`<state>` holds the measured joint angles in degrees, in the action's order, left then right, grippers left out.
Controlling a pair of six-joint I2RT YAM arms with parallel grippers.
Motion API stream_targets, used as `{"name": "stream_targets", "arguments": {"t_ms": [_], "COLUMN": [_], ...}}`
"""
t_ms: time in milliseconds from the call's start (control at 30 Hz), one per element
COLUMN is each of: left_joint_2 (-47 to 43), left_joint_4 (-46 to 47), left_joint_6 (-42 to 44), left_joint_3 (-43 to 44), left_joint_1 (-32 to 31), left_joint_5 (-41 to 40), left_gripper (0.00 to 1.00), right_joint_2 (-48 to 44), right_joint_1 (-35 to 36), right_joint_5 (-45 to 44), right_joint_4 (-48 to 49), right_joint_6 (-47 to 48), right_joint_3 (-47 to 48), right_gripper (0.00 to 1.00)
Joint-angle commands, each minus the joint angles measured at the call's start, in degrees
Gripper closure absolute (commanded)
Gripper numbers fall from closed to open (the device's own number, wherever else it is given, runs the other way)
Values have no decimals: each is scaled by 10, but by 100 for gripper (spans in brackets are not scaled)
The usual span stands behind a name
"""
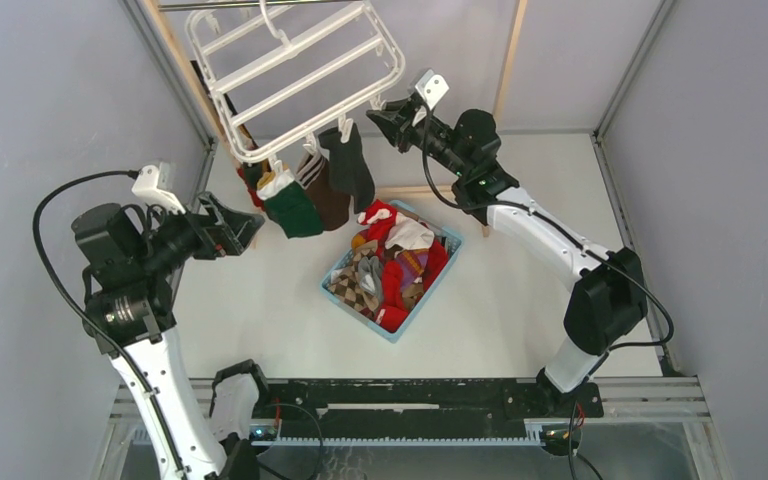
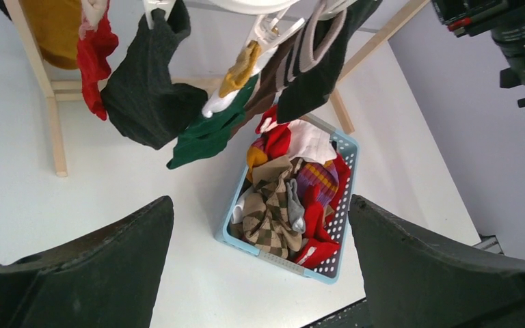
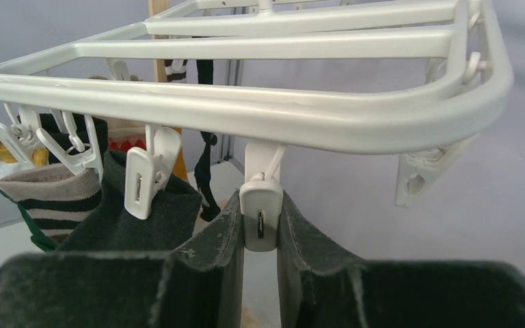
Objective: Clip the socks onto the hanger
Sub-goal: Open the clamp at the hanger.
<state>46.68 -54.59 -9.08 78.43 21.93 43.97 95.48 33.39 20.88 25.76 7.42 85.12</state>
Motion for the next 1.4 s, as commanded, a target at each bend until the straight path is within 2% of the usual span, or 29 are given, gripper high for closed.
{"name": "stream_targets", "arguments": {"t_ms": [0,100,200,500,700,933,1367], "left_joint_2": [-11,-13,-8,55,128,179,238], "left_joint_4": [22,47,52,27,45,134,157], "left_joint_6": [-20,-33,-34,-20,-54,-110,-103], "left_joint_3": [32,32,46,128,219,232,262], "left_joint_1": [2,-4,-35,-228,-317,-349,-376], "left_joint_5": [39,52,39,-54,-81,-82,-79], "left_gripper": [0,1,2,5,6,12,20], "right_joint_2": [-36,-55,-76,-118,-121,-112,-86], "right_joint_1": [22,38,56,125,174,204,209], "right_joint_5": [-24,-45,-65,-106,-133,-144,-96], "right_joint_4": [-3,-19,-28,-87,-101,-93,-125], "right_joint_6": [22,23,23,15,17,10,-20], "right_joint_3": [-3,-12,-25,-33,-39,-38,1], "right_gripper": [96,100,100,100,100,100,100]}}
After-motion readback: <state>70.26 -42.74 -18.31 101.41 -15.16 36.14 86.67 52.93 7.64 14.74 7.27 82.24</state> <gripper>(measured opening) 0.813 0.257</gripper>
